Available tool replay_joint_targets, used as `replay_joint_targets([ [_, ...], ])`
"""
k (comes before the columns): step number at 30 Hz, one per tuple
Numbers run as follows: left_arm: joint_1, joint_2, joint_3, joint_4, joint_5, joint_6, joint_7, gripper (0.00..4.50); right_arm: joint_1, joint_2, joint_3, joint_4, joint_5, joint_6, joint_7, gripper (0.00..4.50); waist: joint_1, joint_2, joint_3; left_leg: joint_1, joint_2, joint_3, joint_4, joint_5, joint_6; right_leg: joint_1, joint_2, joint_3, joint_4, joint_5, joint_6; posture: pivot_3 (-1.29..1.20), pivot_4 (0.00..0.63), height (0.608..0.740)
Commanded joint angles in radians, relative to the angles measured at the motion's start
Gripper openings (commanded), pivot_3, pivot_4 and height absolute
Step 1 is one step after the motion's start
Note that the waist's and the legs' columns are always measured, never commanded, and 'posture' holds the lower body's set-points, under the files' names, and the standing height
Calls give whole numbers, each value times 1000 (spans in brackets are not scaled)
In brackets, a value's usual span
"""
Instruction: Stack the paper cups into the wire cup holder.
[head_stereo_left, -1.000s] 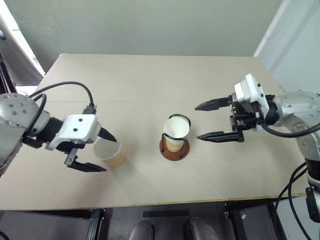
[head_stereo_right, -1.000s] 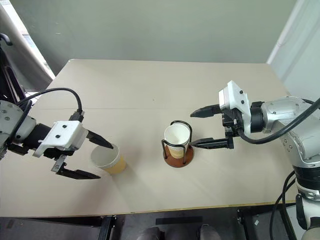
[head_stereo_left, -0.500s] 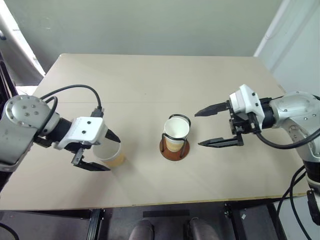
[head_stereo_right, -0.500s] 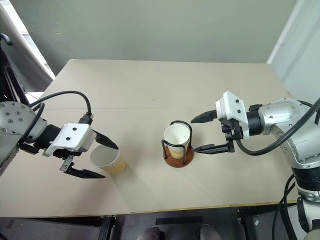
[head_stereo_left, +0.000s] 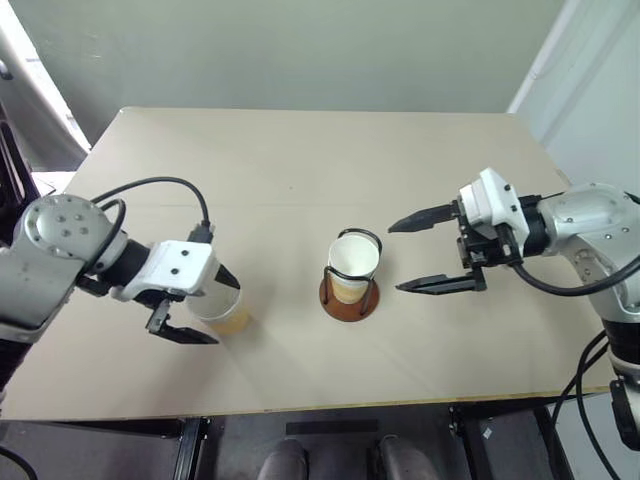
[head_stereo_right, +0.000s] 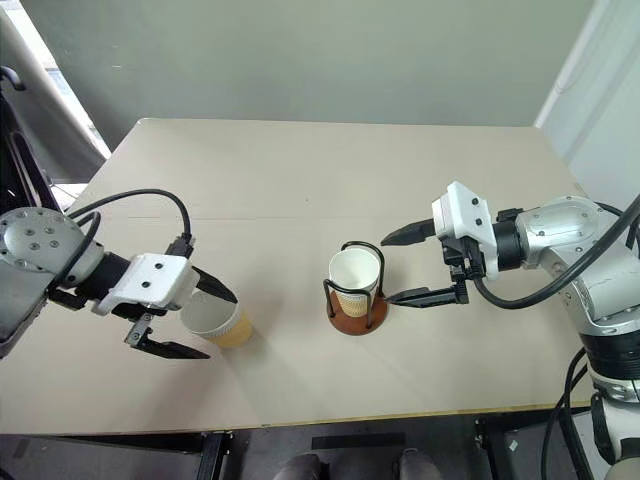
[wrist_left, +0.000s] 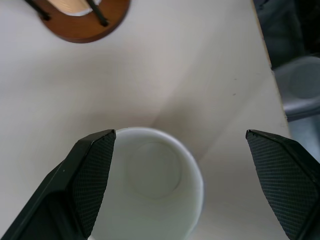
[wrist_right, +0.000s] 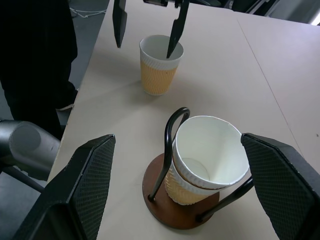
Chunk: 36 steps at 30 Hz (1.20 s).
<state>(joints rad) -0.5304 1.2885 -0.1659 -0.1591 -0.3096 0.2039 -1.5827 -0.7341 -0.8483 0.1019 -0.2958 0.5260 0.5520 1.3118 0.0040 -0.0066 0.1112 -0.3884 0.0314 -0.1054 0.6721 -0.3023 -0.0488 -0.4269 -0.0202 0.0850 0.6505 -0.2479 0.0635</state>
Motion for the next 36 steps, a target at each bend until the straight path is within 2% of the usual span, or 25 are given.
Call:
replay_joint_targets([
  [1,18,26,-4,-23,16,-46,-32,4500,-14,-4,-29,-18,13,-1,-9,4061,0,0,0,0,0,0,0,0,0,0,0,0,0,0,0,0,150,740],
  [5,42,27,-12,-6,52,-91,-32,4500,-12,-3,-29,-22,15,1,-13,4061,0,0,0,0,0,0,0,0,0,0,0,0,0,0,0,0,150,740],
  [8,50,22,-17,14,82,-122,-32,3889,-14,-1,-28,-22,14,0,-16,4120,0,0,0,0,0,0,0,0,0,0,0,0,0,0,0,0,150,740],
  [12,49,-1,-17,49,116,-174,-29,2514,-10,0,-25,-26,8,-6,-22,4120,0,0,0,0,0,0,0,0,0,0,0,0,0,0,0,0,150,740],
  [17,25,-29,-15,87,136,-190,-28,569,-6,-5,-24,-28,6,-7,-20,4120,0,0,0,0,0,0,0,0,0,0,0,0,0,0,0,0,150,740],
  [18,17,-35,-16,95,138,-190,-29,230,-7,-5,-23,-26,5,-7,-19,4120,0,0,0,0,0,0,0,0,0,0,0,0,0,0,0,0,150,740],
  [19,7,-39,-18,103,140,-189,-30,82,-7,-6,-22,-26,5,-8,-18,4120,0,0,0,0,0,0,0,0,0,0,0,0,0,0,0,0,150,740],
  [36,-89,-73,-19,105,74,-98,-32,82,3,0,-17,-29,6,-20,-10,4120,0,0,0,0,0,0,0,0,0,0,0,0,0,0,0,0,150,740],
])
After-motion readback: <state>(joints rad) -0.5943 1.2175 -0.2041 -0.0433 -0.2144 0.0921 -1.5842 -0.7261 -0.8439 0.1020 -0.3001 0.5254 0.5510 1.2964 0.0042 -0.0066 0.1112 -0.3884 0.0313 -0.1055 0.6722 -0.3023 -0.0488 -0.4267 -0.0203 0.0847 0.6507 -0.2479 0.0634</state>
